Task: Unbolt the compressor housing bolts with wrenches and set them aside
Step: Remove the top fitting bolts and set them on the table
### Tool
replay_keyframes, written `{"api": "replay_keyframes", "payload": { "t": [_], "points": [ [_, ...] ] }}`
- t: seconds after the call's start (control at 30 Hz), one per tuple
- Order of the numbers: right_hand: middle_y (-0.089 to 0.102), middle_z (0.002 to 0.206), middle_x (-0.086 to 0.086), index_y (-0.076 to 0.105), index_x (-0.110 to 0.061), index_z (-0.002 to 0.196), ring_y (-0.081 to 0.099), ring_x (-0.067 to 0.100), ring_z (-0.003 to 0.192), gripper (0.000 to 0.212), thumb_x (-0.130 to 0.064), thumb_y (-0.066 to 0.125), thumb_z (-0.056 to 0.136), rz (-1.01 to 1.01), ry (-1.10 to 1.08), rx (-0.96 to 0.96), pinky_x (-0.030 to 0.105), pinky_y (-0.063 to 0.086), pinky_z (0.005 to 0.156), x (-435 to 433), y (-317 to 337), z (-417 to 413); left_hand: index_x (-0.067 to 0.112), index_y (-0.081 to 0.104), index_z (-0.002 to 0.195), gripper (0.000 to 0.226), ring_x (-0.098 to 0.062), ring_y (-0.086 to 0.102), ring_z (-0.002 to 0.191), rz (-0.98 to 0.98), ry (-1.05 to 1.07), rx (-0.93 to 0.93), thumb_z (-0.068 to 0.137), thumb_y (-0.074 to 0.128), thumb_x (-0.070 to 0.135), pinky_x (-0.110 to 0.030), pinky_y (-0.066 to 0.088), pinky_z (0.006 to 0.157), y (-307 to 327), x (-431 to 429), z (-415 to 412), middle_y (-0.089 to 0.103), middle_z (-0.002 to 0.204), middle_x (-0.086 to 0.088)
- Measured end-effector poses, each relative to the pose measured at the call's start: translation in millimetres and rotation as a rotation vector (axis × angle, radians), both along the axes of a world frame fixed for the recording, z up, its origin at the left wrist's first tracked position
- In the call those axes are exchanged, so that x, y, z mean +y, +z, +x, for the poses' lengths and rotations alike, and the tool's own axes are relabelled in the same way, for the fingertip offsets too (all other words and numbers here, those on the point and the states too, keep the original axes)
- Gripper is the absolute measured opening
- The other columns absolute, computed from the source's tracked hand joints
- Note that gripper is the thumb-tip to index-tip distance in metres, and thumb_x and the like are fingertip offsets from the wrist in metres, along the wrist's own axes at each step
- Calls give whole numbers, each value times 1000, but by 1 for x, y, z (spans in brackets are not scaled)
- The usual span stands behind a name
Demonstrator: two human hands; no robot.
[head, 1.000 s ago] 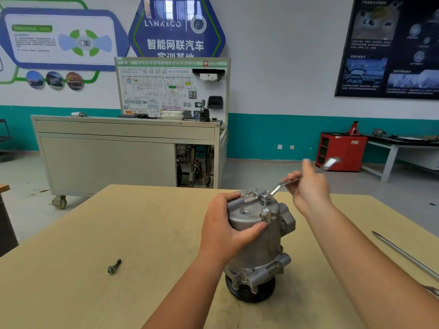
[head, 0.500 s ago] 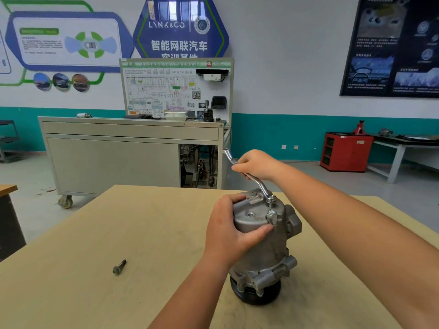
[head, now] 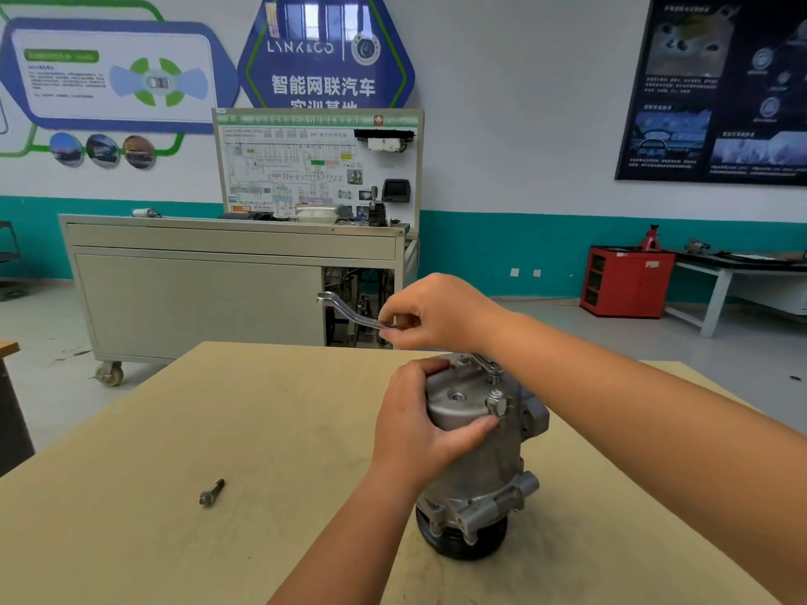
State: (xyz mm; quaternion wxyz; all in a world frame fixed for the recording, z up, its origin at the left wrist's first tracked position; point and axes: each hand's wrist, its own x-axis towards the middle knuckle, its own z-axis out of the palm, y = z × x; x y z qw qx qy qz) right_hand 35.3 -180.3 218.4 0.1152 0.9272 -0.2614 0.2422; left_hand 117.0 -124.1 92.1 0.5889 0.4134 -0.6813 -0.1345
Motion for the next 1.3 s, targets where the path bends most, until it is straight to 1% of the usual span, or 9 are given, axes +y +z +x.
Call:
{"api": "replay_keyframes", "payload": {
  "t": [0.27, 0.37, 0.47, 0.6, 0.7, 0.8, 0.97, 1.2, 1.3],
  "points": [
    [70, 95, 11, 67, -1, 102, 60, 14, 88, 21, -15, 55, 91, 6, 228, -180, 22, 44, 87, 58, -41, -29, 46, 49, 89, 37, -2, 62, 82, -39, 0, 11, 57, 68, 50, -17, 47, 61, 2, -4, 2, 61, 86, 15],
    [65, 106, 6, 60, -11, 103, 58, 13, 103, 23, -27, 44, 98, 54, 291, -332, 29, 34, 109, 75, -71, -58, 43, 48, 92, 43, -6, 61, 89, 25, -1, 11, 54, 65, 55, -14, 45, 71, 1, -4, 2, 60, 95, 13],
    [62, 108, -1, 51, -22, 86, 59, 16, 107, 23, -40, 41, 98, 77, 316, -698, 37, 45, 98, 85, -95, -83, 42, 46, 103, 60, -4, 58, 101, 16, 2, 32, 51, 72, 56, -21, 49, 85, -2, -4, 3, 60, 108, 10],
    [71, 82, 5, 50, -28, 62, 69, 22, 87, 42, -44, 34, 98, 495, 368, -1489, 33, 57, 78, 73, -89, -102, 35, 48, 108, 65, -6, 57, 104, 26, 3, 24, 52, 74, 57, -30, 51, 89, 0, -2, 3, 59, 111, 8],
    [71, 69, 9, 45, -18, 80, 71, 21, 67, 30, -32, 30, 103, 815, 67, -1800, 30, 57, 56, 33, -70, -113, 30, 50, 110, 65, -9, 58, 105, 38, 5, 24, 55, 79, 46, -36, 51, 90, 0, -1, 4, 59, 112, 6],
    [63, 78, 10, 44, -12, 99, 65, 18, 66, 10, -22, 41, 101, 978, -277, -1625, 31, 53, 56, -14, -49, -116, 38, 46, 108, 62, -9, 58, 105, 43, 6, 15, 56, 80, 44, -37, 51, 90, 1, 0, 4, 59, 112, 6],
    [62, 70, 2, 54, -5, 101, 56, 9, 54, 18, -22, 55, 95, 941, -605, -976, 22, 46, 48, -57, -21, -80, 39, 47, 109, 64, -8, 57, 106, 41, -13, 23, 54, 75, 54, -37, 51, 90, 1, 0, 4, 58, 113, 8],
    [51, 56, -2, 54, -10, 78, 44, 3, 35, 23, -15, 46, 98, 1212, -470, -764, 16, 39, 41, -56, -8, -1, 44, 43, 104, 59, -8, 56, 104, 3, 13, 7, 54, 72, 57, -36, 50, 89, 0, 0, 4, 57, 110, 9],
    [46, 58, 0, 51, -14, 66, 42, 13, 45, 31, -25, 51, 95, 826, -449, -392, 23, 39, 48, -47, -10, 17, 45, 41, 104, 59, -8, 56, 104, -8, 23, 6, 54, 71, 58, -35, 50, 88, 0, 0, 3, 57, 109, 8]
  ]
}}
